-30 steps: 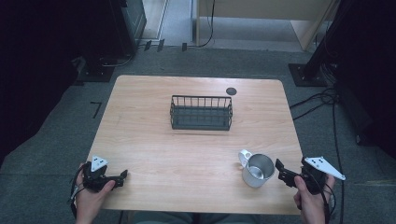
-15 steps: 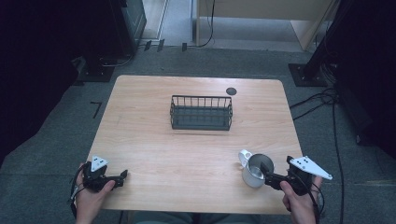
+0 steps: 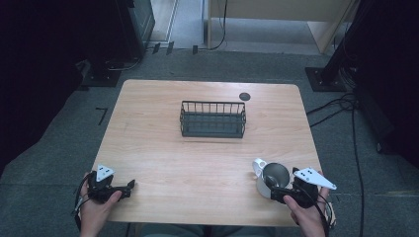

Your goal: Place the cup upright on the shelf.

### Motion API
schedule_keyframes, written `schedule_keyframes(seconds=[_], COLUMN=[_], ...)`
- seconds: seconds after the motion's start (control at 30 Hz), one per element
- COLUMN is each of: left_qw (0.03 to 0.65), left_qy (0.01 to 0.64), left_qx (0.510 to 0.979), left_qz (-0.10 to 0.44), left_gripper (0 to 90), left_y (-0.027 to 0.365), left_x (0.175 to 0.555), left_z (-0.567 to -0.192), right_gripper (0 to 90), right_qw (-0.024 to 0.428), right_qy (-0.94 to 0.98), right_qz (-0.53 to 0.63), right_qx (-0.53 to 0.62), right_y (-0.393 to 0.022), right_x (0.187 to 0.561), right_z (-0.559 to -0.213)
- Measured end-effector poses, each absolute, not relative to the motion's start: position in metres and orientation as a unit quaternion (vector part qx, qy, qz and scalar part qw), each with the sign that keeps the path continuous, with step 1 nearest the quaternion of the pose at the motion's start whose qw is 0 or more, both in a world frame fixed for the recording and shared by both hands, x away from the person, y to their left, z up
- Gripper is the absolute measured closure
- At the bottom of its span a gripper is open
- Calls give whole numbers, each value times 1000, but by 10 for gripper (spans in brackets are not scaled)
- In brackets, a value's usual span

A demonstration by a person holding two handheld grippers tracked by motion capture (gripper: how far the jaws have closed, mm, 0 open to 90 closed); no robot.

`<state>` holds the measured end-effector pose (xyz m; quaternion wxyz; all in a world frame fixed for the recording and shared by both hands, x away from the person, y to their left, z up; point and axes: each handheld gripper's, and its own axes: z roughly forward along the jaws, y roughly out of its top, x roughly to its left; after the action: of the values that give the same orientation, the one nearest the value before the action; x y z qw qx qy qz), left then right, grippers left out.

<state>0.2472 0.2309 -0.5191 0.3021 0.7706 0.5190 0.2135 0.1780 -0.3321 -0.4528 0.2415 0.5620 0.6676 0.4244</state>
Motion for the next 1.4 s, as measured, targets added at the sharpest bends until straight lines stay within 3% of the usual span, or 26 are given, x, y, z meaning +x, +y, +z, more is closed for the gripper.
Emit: schedule_keyframes(seconds=[0.83,0.97,1.4], left_qw=[302,302,303], left_qy=[519,519,519], left_qx=[771,770,770], left_qz=[213,213,212], left_gripper=[0,0,0], left_y=[231,231,231], left_x=[247,247,247], left_z=[-519,-519,-519], right_gripper=[13,60,65], right_qw=[229,242,243], right_qy=[703,700,708], right_qz=[393,394,401], right_qx=[546,544,527], right_y=[-324,-323,-320], right_x=[186,184,192], right_z=[-478,-476,-465])
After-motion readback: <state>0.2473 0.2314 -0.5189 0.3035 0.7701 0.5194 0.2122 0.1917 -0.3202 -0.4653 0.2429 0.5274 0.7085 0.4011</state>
